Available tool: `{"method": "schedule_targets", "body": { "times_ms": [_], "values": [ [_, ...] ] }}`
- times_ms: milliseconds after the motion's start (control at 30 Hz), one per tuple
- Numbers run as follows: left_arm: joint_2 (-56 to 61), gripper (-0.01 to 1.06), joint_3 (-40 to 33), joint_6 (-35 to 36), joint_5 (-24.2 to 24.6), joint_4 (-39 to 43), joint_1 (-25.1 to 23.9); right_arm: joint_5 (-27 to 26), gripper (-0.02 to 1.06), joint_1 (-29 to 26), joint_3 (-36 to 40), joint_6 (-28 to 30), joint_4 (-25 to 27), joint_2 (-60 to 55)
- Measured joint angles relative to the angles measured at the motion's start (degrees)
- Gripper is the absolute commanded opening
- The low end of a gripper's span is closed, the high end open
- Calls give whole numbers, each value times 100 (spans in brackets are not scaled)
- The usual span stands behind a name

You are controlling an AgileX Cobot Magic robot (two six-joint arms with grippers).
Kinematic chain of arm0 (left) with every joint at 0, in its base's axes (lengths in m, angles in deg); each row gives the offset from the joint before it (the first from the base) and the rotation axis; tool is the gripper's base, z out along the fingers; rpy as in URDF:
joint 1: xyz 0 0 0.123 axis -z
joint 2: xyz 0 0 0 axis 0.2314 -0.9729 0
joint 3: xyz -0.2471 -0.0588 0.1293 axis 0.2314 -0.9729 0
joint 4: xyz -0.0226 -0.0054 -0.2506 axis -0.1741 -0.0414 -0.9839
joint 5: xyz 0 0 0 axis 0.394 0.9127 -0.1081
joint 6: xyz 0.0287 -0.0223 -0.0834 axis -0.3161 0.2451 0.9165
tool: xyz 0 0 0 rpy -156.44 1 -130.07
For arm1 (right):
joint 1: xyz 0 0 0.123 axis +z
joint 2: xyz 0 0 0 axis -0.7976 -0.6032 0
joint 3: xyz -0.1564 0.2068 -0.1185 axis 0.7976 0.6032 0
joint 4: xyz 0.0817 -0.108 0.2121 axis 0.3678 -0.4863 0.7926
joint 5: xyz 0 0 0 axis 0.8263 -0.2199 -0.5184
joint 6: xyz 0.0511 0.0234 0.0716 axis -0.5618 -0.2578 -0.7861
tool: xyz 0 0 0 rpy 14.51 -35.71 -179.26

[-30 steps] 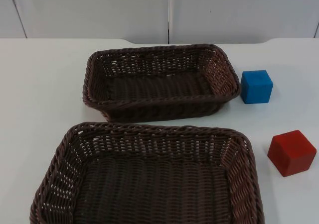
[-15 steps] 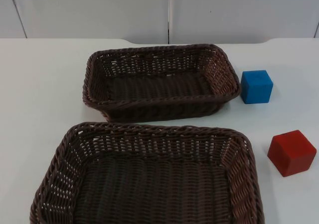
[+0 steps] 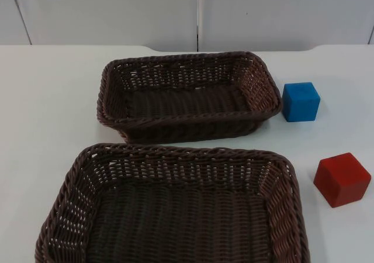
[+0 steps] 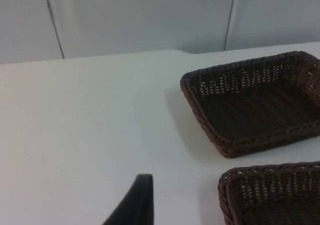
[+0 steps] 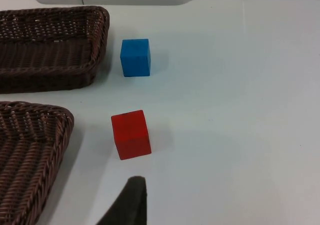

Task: Pick up one cube with the left hand and place it into the upper basket. Pick up one cube with the right hand and place it into the lower basket.

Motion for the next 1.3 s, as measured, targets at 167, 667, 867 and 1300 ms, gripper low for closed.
{"method": "schedule_targets", "body": {
  "times_ms": [167,667,867,1300],
  "values": [
    [-561,105,479,-135,0,-10,0,0,105,0,0,0,0,0],
    [-2245,105,1725,-1526,-37,-994,0,0,105,0,0,0,0,0],
    [-2827,105,2038,-1719,16,-1064,0,0,105,0,0,0,0,0],
    [-4073,105,2374,-1915,-22,-1040,1191,0,105,0,0,0,0,0]
  ]
}}
